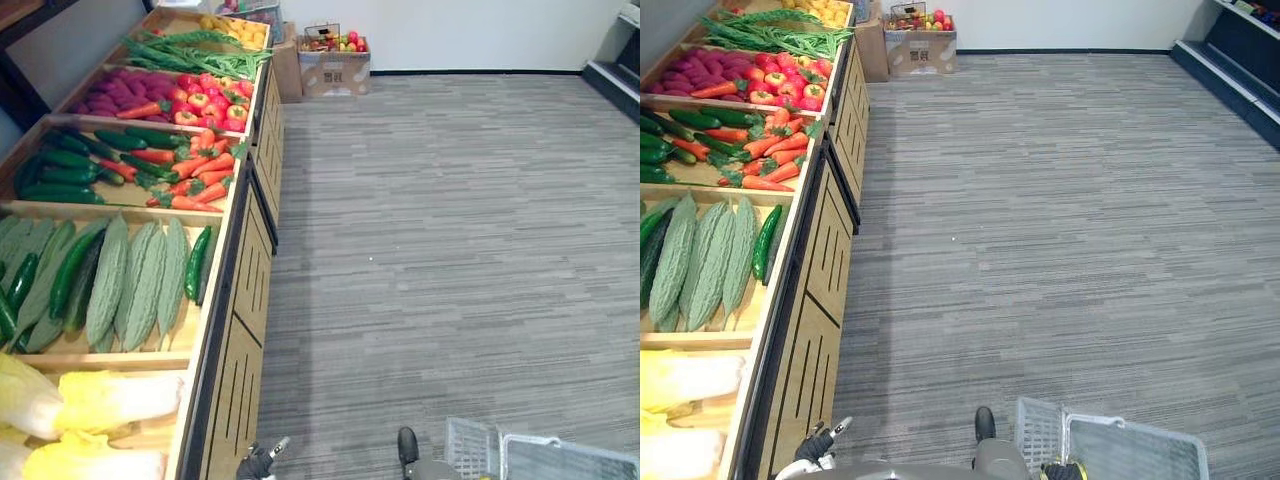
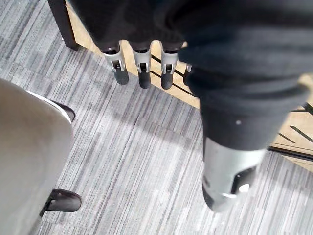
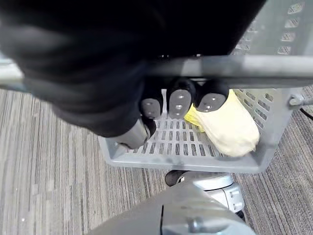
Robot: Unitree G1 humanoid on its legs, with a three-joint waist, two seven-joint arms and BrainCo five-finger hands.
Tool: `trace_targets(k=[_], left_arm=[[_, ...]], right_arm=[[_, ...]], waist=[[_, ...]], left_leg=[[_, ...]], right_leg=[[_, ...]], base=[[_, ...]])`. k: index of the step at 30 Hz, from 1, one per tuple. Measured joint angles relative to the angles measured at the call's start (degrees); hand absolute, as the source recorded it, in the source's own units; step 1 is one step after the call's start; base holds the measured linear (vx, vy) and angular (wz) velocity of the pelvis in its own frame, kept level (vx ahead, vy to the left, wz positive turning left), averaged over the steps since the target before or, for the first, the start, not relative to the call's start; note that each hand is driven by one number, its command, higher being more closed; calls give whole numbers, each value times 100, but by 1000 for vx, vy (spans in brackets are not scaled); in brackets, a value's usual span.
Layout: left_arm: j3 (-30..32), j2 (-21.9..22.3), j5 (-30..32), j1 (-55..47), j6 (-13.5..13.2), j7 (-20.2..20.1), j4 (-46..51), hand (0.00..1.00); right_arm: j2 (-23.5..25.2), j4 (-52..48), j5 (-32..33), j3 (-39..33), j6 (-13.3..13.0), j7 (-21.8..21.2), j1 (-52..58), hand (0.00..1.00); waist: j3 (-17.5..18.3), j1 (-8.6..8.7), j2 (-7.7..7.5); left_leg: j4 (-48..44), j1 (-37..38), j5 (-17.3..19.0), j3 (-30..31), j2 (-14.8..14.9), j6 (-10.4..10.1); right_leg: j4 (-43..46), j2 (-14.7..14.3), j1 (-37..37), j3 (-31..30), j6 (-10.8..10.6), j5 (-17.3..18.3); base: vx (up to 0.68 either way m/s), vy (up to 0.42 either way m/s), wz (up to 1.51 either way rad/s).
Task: Pick vegetable in the basket
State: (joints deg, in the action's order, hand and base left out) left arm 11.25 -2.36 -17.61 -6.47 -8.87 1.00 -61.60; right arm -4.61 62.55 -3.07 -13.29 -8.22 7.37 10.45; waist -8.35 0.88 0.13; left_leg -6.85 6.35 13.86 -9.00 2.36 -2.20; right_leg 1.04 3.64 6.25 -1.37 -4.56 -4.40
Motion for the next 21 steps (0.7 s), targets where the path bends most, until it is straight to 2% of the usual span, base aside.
trace_targets(k=[1,2,3,4,7,10,12,16,21], left_arm=[[24,3,40,-4,-39,-36,1,0],[34,8,56,-7,-60,-54,3,0],[57,10,57,-5,-63,-86,11,0],[158,25,60,-4,-60,-123,13,0],[414,163,55,-12,-62,-130,4,0],[441,209,16,-12,-55,-148,0,0],[459,205,-29,-12,-42,-177,-9,0],[507,123,-360,-58,-30,-154,-62,0],[510,88,-459,-21,71,-113,-253,0]], right_arm=[[16,-72,78,-6,-9,-2,38,100],[32,-105,84,-25,-17,-1,59,100],[68,-107,83,-119,-83,-10,87,100],[129,-108,84,-224,-133,-20,97,100],[160,-99,84,-234,-167,-51,117,100],[165,-77,88,-402,-201,-151,142,100],[176,68,158,-474,-198,-153,151,100],[251,144,193,-486,-180,-195,200,100],[227,330,608,-479,-197,-303,208,100]], waist=[[8,-15,-7],[9,-30,-7],[22,-66,-19],[47,-101,-73],[55,-100,-59],[59,-95,-56],[127,-117,-70],[225,-185,-173],[279,-197,-150]], left_leg=[[22,-9,-1,-186,65,1],[31,-3,-1,-275,105,1],[38,54,0,-513,199,0],[2,157,13,-755,253,-23],[-156,248,35,-1040,369,-59],[-178,289,138,-1060,485,-169],[-127,263,241,-1032,536,-219],[-135,183,258,-1065,508,-193],[-129,224,251,-886,455,-187]], right_leg=[[228,1,162,355,173,121],[373,13,240,605,260,181],[678,30,385,1165,409,317],[897,34,446,1555,453,400],[1002,-122,420,1558,467,400],[606,-360,260,1398,462,343],[24,-504,62,1401,418,80],[-742,-519,-227,1404,342,-295],[-759,-459,-321,1491,331,-365]], base=[[12,-12,-49],[30,-67,-63],[73,-102,-71],[79,-114,-73],[43,-134,-60],[-5,-98,-28],[-56,-24,-3],[-50,26,-3],[30,100,13]])
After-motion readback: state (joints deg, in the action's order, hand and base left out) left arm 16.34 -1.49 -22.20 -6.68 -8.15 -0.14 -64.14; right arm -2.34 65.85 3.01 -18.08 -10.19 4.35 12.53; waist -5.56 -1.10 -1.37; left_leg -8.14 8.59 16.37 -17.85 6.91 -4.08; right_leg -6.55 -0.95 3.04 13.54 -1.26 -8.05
